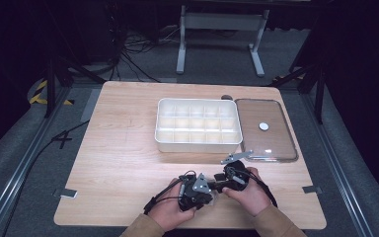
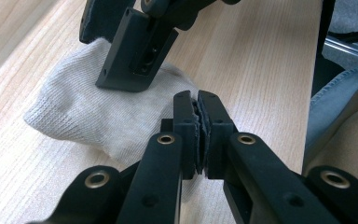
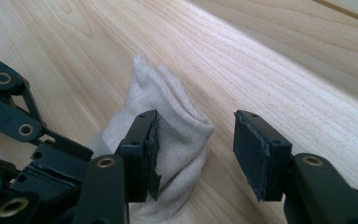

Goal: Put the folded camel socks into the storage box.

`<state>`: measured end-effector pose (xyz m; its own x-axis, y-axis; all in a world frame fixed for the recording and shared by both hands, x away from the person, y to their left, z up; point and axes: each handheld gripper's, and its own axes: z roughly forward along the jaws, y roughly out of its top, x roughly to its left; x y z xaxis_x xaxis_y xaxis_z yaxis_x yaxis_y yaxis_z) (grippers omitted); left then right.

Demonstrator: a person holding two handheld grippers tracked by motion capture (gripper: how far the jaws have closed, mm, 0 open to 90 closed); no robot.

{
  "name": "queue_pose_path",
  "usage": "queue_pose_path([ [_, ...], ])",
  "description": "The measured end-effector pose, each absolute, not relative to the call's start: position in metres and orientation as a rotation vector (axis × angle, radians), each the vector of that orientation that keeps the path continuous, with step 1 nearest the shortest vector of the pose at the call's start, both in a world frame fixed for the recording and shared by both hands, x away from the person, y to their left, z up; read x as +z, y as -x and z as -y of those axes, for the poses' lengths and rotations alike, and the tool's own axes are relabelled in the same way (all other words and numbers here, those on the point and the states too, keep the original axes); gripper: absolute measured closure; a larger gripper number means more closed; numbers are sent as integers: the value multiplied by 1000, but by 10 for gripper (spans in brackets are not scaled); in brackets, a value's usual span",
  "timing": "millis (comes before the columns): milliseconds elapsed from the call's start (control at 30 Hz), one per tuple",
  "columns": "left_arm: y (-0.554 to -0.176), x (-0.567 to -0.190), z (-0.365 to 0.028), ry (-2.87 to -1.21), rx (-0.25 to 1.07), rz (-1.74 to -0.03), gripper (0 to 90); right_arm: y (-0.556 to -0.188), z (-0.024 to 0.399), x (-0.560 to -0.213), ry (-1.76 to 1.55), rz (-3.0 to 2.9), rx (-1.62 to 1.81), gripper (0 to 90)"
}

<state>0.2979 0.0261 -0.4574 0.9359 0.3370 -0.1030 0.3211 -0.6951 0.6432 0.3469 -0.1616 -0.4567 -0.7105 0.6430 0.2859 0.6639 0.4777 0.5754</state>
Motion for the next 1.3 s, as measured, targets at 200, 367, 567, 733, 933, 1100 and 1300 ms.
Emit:
queue_pose_path([
  [200,-296,-457,-27,-2391,46,-458,868,-346,160,-451,1175,2671,-1069,500],
  [367,-295,-457,-26,-2398,55,-458,868,-346,154,-453,1161,2678,-1064,453],
  [567,-294,-457,-28,-2396,62,-458,862,-348,156,-461,1177,2630,-1006,436],
  [733,-292,-457,-29,-2386,52,-471,836,-346,155,-462,1134,2632,-1009,517],
  [933,-291,-454,-39,-2344,-11,-502,735,-347,153,-462,1106,2621,-1007,574],
  [1100,-297,-442,-62,-2330,-15,-547,680,-347,153,-462,1088,2618,-1000,639],
  [1300,-307,-431,-89,-2279,55,-641,656,-348,153,-462,1075,2589,-1009,686],
])
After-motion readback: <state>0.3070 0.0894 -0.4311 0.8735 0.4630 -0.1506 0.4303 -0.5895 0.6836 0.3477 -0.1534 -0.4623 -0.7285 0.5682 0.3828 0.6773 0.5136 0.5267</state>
